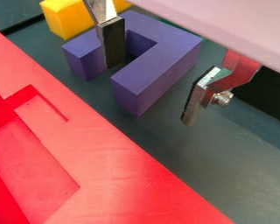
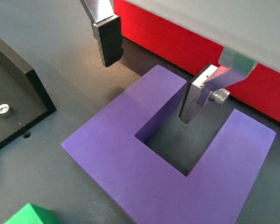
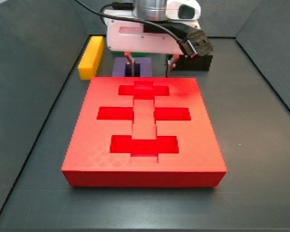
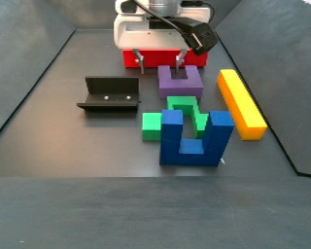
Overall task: Pick up the purple object. Move up. Place the purple object on the fixture. Regrasp the purple object. Move to above the board. Insert the purple object.
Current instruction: Pick up the purple object.
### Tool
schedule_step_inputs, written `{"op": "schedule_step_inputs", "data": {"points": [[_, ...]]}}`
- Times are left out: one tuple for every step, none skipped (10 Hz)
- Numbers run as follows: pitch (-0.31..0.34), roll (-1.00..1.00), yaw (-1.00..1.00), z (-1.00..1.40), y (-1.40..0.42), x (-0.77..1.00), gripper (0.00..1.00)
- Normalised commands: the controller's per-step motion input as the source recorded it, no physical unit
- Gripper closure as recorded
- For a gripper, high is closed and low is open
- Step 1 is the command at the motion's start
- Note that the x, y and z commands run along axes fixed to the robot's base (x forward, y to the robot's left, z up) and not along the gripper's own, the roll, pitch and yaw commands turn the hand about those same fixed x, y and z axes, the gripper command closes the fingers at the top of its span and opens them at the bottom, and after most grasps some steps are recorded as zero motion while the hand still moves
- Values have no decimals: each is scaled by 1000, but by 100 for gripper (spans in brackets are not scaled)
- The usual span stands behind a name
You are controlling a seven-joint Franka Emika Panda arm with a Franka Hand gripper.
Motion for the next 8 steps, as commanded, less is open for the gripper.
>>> {"op": "schedule_step_inputs", "data": {"points": [[0,6,43,-63,-126,-17,0],[0,0,0,-23,-80,0,0],[0,0,0,-23,-46,0,0],[0,0,0,-51,0,0,0],[0,0,6,-257,0,-23,0],[0,17,0,-91,0,0,0],[0,0,0,-49,0,0,0],[0,10,0,-86,46,0,0]]}}
